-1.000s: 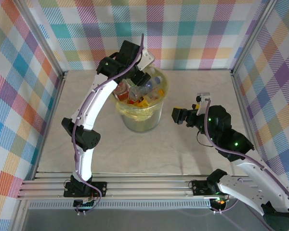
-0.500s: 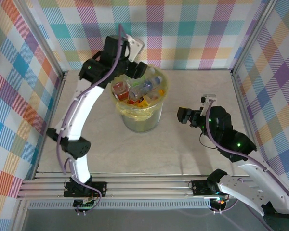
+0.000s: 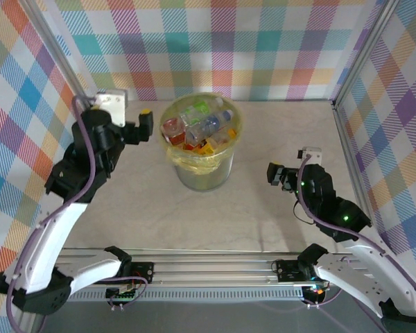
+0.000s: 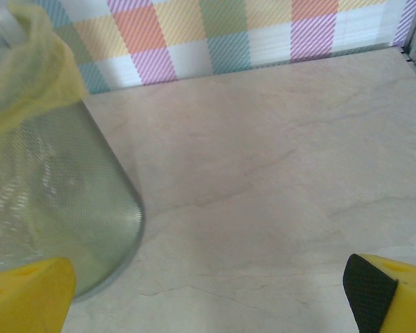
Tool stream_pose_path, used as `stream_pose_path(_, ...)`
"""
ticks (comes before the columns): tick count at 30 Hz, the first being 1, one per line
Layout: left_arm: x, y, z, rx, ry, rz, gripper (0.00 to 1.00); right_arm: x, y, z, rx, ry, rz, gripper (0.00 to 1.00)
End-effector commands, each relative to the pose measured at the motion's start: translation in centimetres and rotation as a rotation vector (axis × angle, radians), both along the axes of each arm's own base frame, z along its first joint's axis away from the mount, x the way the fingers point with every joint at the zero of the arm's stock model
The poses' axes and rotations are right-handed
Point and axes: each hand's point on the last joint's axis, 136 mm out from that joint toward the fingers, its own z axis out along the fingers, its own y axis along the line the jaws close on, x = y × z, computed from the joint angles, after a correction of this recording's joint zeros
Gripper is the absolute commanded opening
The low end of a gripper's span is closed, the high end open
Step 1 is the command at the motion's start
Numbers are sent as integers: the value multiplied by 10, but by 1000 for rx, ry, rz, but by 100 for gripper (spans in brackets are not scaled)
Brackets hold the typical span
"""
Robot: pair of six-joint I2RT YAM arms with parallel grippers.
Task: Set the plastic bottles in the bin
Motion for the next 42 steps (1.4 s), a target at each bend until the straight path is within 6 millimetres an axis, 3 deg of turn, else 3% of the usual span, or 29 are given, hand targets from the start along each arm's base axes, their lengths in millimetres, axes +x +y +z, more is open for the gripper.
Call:
stream_pose_path(1,-7,37,-26,-68,-26,184,100,3,-4,-8,-66,-14,-9,100)
stream_pose_path(6,-23,79,-88,-112,-5,375,100,13,-9,-26,-120,-29,-51,100)
stream_pose_path(10,-25,101,-136,-137,-12,491,100,23,-9,-40,-160,-71,-56,100)
stream_pose_path(18,0,104,-209,-185,-25,475,100,44,-42,-75,-195,-75,-198,100)
stream_pose_path(25,30,92,-249,-123,27,370,100,74,-56,-116,-243,-38,-191,100)
stream_pose_path(33,55,76,-280,-120,61,255,100,97,-66,-125,-262,-71,-169,100)
stream_pose_path(42,68,74,-317,-104,100,227,100,105,-76,-129,-239,-104,-156,100)
